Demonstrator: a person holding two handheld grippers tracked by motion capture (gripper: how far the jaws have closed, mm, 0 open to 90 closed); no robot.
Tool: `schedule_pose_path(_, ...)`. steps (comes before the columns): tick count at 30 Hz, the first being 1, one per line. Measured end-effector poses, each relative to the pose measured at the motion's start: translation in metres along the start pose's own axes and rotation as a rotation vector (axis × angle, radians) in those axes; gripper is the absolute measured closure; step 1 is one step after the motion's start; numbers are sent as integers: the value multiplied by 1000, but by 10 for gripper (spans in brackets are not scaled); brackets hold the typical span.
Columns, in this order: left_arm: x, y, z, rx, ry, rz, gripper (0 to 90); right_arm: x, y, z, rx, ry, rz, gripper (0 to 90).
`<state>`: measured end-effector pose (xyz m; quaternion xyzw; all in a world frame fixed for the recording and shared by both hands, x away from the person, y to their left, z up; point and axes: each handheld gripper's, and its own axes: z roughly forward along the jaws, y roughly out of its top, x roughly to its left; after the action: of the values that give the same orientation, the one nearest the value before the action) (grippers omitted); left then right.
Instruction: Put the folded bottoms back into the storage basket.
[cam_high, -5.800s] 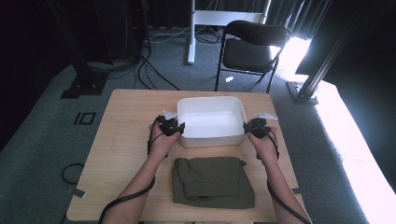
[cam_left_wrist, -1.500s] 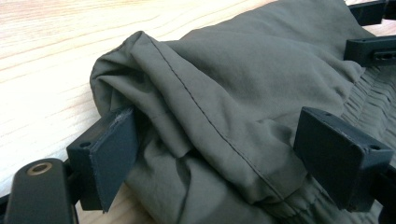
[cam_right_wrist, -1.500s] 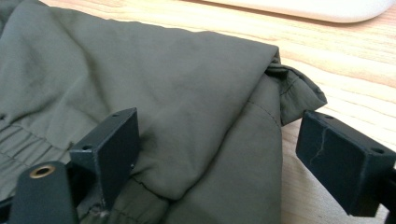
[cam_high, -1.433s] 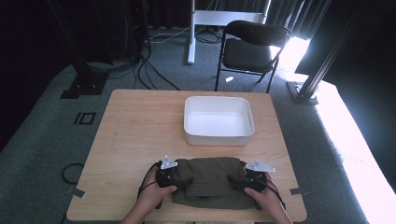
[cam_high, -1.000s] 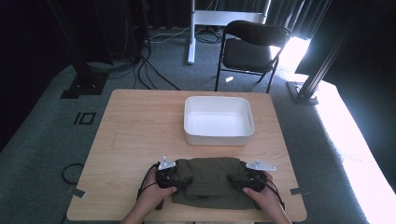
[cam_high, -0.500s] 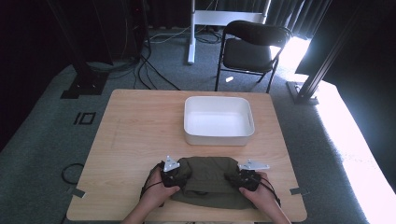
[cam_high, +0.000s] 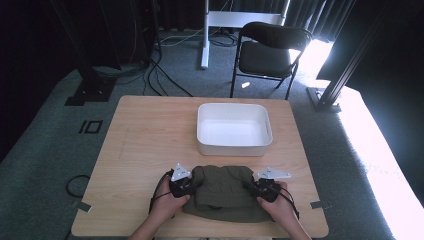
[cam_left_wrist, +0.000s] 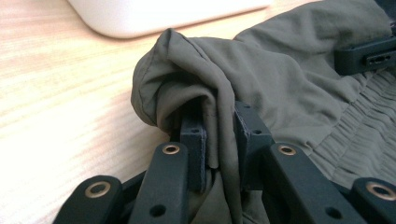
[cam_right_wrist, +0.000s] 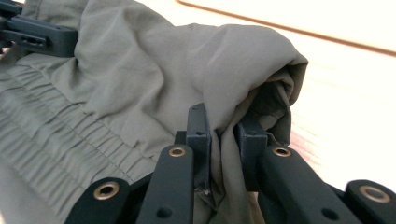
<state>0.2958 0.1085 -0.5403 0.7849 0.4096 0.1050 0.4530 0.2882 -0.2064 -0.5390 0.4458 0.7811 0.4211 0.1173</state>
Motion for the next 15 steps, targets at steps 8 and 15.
schedule_pose_path(8, -1, 17, -14, -52, -22, -8, 796, -2, 17, -18, -64, 31, 28, 798)
schedule_pose_path(15, -4, 41, -28, -100, -27, 12, 803, -3, 36, -35, -118, 55, 31, 798)
